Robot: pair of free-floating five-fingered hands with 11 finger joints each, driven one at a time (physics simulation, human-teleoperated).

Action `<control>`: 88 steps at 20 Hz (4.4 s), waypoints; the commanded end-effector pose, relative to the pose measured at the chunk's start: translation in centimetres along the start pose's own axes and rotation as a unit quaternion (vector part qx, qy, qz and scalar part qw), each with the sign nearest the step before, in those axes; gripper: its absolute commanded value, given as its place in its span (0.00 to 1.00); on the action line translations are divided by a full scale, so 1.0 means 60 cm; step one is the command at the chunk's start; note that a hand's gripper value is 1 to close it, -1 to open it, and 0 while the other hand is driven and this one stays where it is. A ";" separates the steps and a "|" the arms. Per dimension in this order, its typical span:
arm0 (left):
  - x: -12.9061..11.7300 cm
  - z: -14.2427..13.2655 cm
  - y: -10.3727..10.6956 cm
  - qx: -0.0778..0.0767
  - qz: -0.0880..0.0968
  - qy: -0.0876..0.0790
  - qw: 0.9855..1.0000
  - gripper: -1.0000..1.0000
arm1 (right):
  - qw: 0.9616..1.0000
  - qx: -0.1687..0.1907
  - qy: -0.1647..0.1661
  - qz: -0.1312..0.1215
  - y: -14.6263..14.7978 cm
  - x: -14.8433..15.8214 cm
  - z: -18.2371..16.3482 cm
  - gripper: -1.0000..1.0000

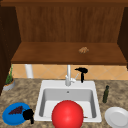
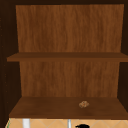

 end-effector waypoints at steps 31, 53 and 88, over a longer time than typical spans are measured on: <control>0.000 0.000 0.000 0.000 0.000 0.000 1.000 0.50 | 0.990 0.123 0.068 -0.031 0.062 -0.017 -0.131 0.00; 0.000 0.000 0.000 0.000 0.000 0.000 1.000 0.50 | 0.966 0.177 0.170 0.079 0.030 0.085 -0.191 1.00; 0.000 0.000 0.000 0.000 0.000 0.000 1.000 0.50 | 0.894 0.129 0.398 0.163 0.055 0.174 -0.236 1.00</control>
